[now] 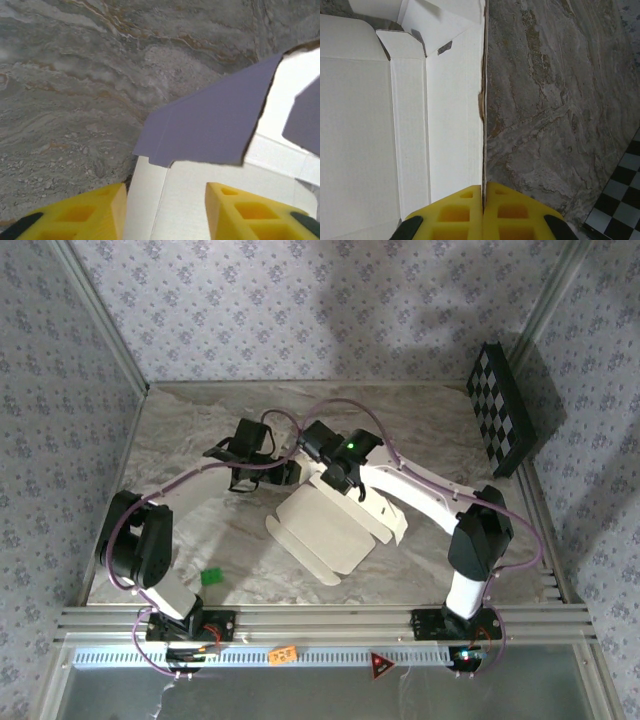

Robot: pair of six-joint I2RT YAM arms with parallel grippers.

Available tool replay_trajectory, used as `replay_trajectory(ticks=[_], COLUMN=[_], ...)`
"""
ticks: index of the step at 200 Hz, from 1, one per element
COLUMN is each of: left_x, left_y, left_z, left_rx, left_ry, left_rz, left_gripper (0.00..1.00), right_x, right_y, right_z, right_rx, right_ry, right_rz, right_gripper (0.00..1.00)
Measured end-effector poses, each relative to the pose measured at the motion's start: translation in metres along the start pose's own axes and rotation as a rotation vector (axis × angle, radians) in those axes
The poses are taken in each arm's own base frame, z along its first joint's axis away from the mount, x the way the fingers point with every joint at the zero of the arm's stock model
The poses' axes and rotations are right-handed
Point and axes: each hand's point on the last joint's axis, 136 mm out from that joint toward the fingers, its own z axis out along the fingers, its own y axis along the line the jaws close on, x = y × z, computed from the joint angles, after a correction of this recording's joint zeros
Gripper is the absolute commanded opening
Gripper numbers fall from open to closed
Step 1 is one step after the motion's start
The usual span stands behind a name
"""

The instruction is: Fold the paper box

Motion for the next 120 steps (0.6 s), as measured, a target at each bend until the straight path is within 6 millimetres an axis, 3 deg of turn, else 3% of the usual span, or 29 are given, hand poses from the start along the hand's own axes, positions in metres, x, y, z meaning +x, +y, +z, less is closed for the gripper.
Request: replay_trajectory(ticks=[59,86,120], left_x=[-0.014,-0.016,-0.033], left_y=[-0.005,-0.019,-0.044], left_z=[-0.003,-0.022,-0.042], left_rx=[0.022,0.072,0.176], left_ry=[-0.071,-0.135,-0.221], left_rz=[0.014,0.047,0.119], left_gripper=[0.49,0.52,0.51], right_x=[0.001,0.003,0.002], right_y=[0.002,0.004,0.006], right_z=[0.004,0.007,0.009], right_rx=[0.017,0.016,0.004], right_ry=[0.002,0.004,-0.002], right_rz=[-0.005,-0.007,-0.003], right_gripper=[0.0,0.0,0.0])
